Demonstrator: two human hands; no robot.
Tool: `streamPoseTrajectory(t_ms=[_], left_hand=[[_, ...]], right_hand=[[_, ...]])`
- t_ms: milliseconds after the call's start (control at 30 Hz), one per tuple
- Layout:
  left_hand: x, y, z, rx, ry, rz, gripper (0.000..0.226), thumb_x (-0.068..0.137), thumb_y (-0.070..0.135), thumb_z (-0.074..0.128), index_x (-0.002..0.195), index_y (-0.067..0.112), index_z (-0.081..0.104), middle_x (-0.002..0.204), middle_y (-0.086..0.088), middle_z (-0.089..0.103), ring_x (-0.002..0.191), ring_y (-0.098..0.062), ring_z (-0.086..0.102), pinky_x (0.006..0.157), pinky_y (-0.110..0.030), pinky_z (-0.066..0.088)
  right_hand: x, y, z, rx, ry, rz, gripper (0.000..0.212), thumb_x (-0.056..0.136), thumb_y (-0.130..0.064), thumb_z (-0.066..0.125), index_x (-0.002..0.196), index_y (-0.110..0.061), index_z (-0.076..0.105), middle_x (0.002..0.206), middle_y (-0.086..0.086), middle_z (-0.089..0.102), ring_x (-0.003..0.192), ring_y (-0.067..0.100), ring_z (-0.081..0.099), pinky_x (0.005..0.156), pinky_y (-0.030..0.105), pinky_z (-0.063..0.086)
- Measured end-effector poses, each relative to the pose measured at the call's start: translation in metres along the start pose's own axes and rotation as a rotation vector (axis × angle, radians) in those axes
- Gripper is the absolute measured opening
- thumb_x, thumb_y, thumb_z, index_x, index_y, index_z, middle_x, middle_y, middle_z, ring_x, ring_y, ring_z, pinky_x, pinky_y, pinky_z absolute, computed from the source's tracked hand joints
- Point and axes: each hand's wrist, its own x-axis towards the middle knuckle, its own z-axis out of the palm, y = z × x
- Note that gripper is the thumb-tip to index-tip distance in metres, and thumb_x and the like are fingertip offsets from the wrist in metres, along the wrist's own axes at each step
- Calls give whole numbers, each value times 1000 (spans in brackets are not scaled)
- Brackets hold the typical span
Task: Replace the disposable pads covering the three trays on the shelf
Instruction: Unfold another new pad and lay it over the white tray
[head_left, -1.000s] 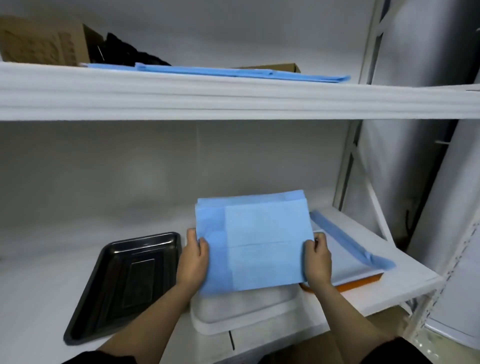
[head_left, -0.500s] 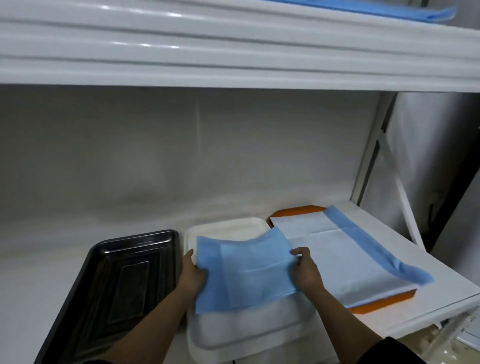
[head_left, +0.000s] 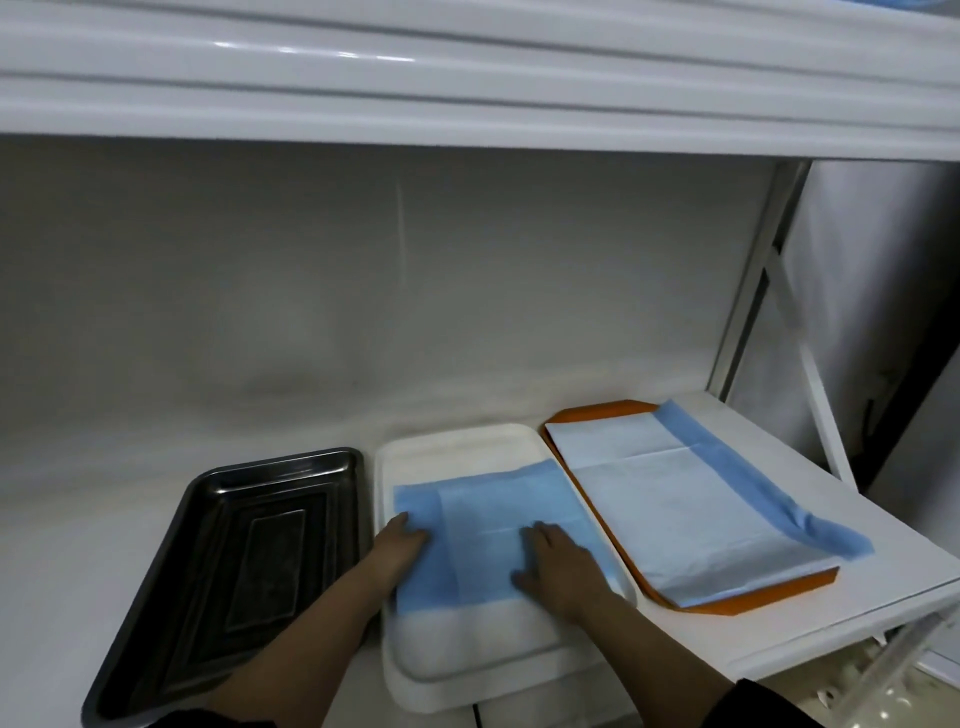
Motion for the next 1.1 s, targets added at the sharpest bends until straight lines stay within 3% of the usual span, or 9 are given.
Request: streamPoseTrajectory(t_ms=[200,467,533,667,733,800,933,1033,1100], left_hand=[[-5,6,2,-103,-44,3,61,100,28,46,151,10,17,156,-8,22,140,-25,30,108,-29,29],[-1,14,-1,-168,-18,-17,54,100,30,43,148,13,26,149,-10,34,133,-29,38,105,-40,34],[4,15,-1,-157,70,65,45,99,20,45,142,8,36,142,-17,43,124,-31,47,104,-38,38],[-1,20,-1,-104,258,305,34,98,12,46,131,6,47,122,-23,56,106,-35,56,93,-38,44],[-8,26,-1,-80,334,417,35,97,16,47,132,8,47,125,-16,53,108,-28,55,96,-38,43],[-13,34,2,-7,405,508,43,98,23,46,139,9,40,137,-10,45,123,-23,47,107,-39,39],[-22,48,16,215,447,606,53,99,33,42,147,14,28,150,-6,31,139,-21,29,112,-36,25],[-24,59,35,381,304,543,60,99,38,42,150,16,20,156,-7,18,143,-23,19,113,-39,22],[-22,60,47,594,179,482,67,97,42,44,152,18,12,159,-7,6,145,-25,13,113,-40,22]], right_hand=[[0,-44,14,-92,-117,-145,81,84,-56,56,148,-19,24,156,6,18,143,26,18,112,42,23],[5,-64,17,-175,73,-286,31,92,-29,47,112,-8,57,114,15,59,103,35,57,80,41,46],[5,-65,17,-247,110,-303,19,77,-20,61,93,-11,64,89,12,66,79,33,66,61,33,48],[13,-66,14,-240,157,-163,40,19,-24,88,44,-18,57,38,1,50,28,12,49,32,13,28],[5,-68,-7,-172,244,-89,23,54,-25,86,66,-18,67,56,4,63,48,16,63,42,20,40],[11,-57,-26,66,352,54,20,96,-24,47,102,-16,64,95,8,69,87,26,66,67,28,44],[12,-30,-65,576,441,238,36,102,-33,34,93,-11,61,99,12,66,96,32,60,76,32,40],[11,-1,-90,918,564,320,38,101,-34,38,71,-15,52,77,6,57,82,27,54,72,31,36],[10,26,-100,1090,626,381,36,100,-35,41,78,-12,57,85,11,61,86,30,57,79,40,45]])
